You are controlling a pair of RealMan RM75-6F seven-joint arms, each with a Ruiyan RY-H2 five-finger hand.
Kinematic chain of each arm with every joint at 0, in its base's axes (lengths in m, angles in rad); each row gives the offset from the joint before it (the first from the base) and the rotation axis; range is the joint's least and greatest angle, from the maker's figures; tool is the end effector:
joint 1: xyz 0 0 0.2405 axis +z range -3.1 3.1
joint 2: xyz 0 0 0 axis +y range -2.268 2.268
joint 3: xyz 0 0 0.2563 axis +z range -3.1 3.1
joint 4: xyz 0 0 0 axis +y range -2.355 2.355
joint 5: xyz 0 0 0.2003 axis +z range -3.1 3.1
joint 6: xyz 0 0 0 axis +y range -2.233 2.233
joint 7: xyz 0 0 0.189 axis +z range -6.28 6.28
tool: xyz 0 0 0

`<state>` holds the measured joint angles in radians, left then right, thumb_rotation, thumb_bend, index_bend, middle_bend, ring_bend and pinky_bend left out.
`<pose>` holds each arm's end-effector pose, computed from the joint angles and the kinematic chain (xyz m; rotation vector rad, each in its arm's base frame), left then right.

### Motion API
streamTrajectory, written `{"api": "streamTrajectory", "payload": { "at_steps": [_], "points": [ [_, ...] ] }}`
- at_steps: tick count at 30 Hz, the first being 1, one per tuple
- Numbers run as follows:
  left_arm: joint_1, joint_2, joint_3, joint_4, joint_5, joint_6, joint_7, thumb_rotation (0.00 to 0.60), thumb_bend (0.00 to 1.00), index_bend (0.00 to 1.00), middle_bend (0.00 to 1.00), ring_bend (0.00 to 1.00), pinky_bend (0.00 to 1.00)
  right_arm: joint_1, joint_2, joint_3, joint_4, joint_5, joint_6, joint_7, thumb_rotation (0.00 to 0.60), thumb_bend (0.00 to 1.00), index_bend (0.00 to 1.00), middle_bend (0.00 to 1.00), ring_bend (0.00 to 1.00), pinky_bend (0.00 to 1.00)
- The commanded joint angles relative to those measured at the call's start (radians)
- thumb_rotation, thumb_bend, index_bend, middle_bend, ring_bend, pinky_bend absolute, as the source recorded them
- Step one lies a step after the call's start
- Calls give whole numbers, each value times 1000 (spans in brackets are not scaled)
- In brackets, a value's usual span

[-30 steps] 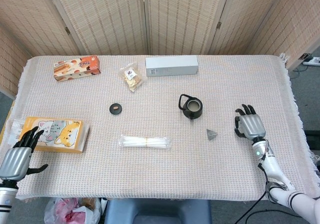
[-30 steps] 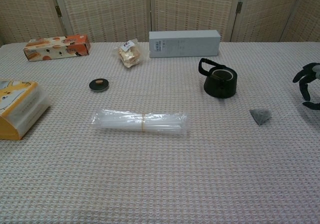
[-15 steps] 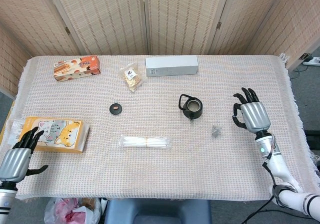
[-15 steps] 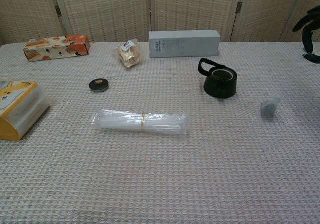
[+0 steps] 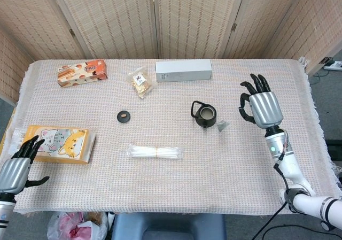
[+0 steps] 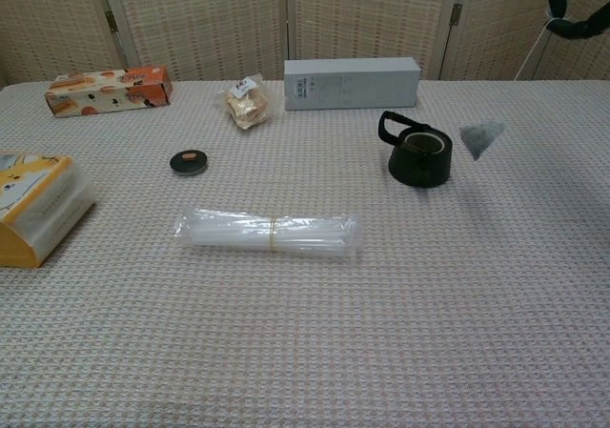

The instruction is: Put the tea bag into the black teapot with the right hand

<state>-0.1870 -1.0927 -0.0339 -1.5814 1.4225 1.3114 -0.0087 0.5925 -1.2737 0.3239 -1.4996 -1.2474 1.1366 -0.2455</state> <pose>-0.3195 0.2528 0.1541 -1.4810 -0.9737 -0.7900 -0.1780 -0.4112 0.1373 1.5347 -0.6760 1.0297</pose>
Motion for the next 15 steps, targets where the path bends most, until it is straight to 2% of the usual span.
{"api": "streamTrajectory", "payload": {
  "at_steps": [1, 15],
  "points": [
    [-4, 1, 0, 4, -7, -12, -7, 600, 112, 0, 0, 36, 284, 20, -18, 9, 21, 13, -12, 2, 600, 330, 648, 233, 0, 0],
    [-22, 5, -15, 25, -51, -61, -37, 600, 112, 0, 0, 36, 284, 123, -104, 26, 182, 40, -92, 58, 600, 330, 647, 234, 0, 0]
  ]
}}
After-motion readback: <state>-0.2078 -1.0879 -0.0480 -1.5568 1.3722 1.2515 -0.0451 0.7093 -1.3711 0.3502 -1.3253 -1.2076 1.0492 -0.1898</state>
